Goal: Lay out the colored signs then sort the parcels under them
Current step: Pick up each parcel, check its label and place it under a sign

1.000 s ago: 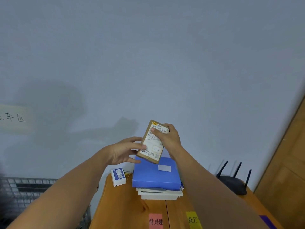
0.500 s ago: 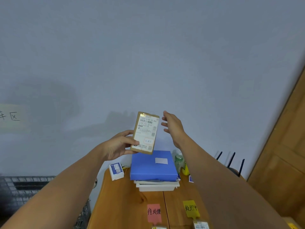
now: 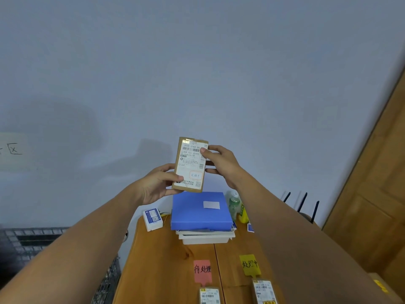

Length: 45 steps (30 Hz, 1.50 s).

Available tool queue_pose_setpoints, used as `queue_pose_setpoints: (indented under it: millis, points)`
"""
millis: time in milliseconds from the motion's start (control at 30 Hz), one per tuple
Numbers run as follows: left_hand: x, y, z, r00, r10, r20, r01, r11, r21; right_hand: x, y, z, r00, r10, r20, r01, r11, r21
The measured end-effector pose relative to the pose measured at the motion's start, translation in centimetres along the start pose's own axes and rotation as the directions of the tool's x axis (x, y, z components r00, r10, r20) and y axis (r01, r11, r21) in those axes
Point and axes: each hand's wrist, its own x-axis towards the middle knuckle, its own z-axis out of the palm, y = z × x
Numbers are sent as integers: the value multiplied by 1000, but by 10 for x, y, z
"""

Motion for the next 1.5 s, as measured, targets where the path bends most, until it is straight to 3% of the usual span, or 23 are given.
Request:
queue_pose_setpoints:
  millis: [300,567,767,933,1267,1500]
  points:
    - [12,-8,13,999,34,-26,-32,998,57,-14,7,-11,999,8,-50,-7,1000,20]
    - [38,-56,85,996,88,-25,-89,995,-45,-56,46,-74,949,104,-298,-108,994,5]
    - [48,-96,160,1000,11,11,-12,1000,28,-107,76,-135,932,212,-293,-246,966,-82]
    - [52,-116,231,1000,-12,-24,16,984,179,-136,96,-199,921,272,-278,-296,954,-49]
    - [38,-186,355,962,-80,-261,130,976,178,-175,155,-308,946,305,-110,-316,943,-107]
    - [14,-219,399,918,-112,-380,197,962,191,-207,181,-331,925,380,-13,-377,913,-158]
